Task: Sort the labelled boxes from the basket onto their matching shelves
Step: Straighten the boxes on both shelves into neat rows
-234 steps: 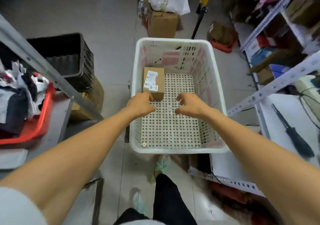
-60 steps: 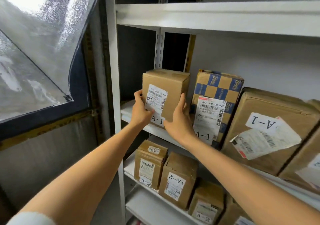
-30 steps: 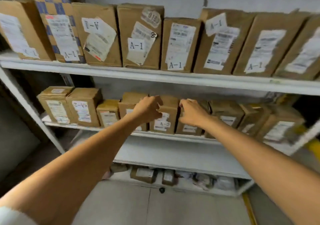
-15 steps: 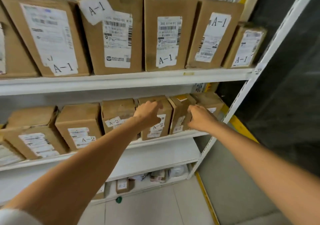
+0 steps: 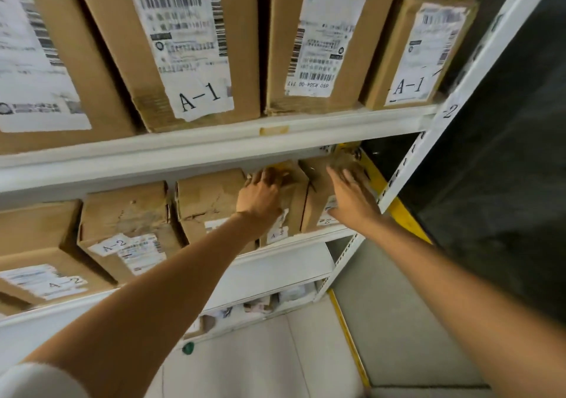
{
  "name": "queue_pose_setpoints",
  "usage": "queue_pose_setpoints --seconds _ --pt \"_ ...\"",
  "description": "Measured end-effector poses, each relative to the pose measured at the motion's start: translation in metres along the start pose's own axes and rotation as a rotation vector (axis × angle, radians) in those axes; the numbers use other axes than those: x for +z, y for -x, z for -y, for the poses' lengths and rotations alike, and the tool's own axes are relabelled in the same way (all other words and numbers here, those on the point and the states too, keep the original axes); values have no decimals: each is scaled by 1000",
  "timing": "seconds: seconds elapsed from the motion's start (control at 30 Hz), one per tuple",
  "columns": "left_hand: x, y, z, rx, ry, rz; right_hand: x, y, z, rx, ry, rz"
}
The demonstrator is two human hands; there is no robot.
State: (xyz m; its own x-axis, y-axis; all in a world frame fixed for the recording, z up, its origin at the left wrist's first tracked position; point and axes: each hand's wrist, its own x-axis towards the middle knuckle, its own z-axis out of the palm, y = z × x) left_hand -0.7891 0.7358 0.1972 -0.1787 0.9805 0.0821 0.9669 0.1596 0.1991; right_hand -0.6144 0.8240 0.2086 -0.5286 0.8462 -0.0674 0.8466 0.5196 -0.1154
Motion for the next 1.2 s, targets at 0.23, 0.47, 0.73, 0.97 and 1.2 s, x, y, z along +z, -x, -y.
queue_pose_setpoints --seconds 0.23,0.47,0.73,0.97,1.2 --pt "11 -5 -14 -73 28 -88 22 -17 -36 -139 109 -81" --pt "15 -14 -31 -67 68 -118 19 -26 -75 -244 179 -158" --pt "3 -4 -44 -166 83 -29 3 -17 -59 -233 -67 -128" --pt "-42 81 43 -320 -68 -172 2 13 76 -686 -40 -139" --pt "-58 142 138 -503 -132 87 16 15 182 -644 -73 64"
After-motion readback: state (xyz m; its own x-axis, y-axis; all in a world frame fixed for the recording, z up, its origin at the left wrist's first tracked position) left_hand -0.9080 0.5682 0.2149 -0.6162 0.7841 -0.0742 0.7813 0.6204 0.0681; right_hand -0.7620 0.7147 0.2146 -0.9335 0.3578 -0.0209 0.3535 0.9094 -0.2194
